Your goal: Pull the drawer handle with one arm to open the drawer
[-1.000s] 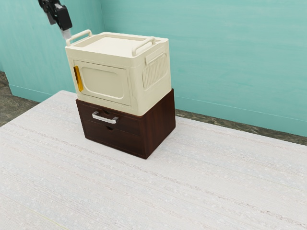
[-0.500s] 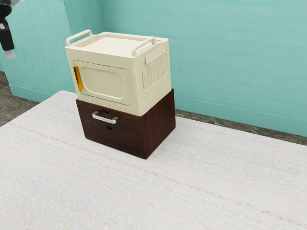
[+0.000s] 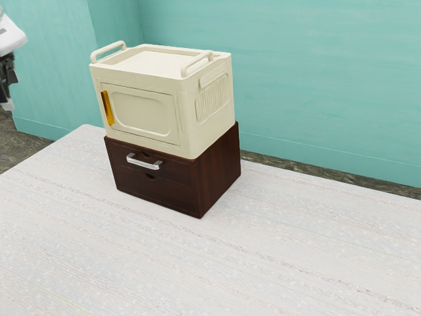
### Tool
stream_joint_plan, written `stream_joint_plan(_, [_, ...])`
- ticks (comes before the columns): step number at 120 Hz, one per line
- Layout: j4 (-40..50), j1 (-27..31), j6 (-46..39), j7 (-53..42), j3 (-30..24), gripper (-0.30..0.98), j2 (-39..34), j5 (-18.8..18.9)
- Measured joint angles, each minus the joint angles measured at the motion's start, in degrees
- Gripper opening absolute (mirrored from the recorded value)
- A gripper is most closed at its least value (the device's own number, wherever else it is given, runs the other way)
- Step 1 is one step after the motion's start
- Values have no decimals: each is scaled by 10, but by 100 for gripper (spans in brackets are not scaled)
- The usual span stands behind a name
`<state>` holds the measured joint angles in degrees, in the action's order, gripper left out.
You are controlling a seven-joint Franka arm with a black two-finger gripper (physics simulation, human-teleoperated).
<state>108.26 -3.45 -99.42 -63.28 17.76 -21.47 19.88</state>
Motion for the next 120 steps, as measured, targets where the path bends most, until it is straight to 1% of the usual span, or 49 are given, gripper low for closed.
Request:
stream_joint_plan(29, [62,-6,-24,-52,0,69,-41,20])
stream_joint_plan(45, [103,-35,-48,-74,4,69,-51,39])
stream_joint_plan(56, [120,-62,-74,-86,22,69,-44,45])
stream_joint_plan(84, [131,-124,-125,-108,60,69,-8,54])
stream_joint_plan(97, [131,-133,-142,-116,65,69,14,55])
stream_joint_plan(108, [144,-136,-150,-121,66,69,18,55])
stream_joint_plan(120, [157,-159,-159,-126,71,69,20,54])
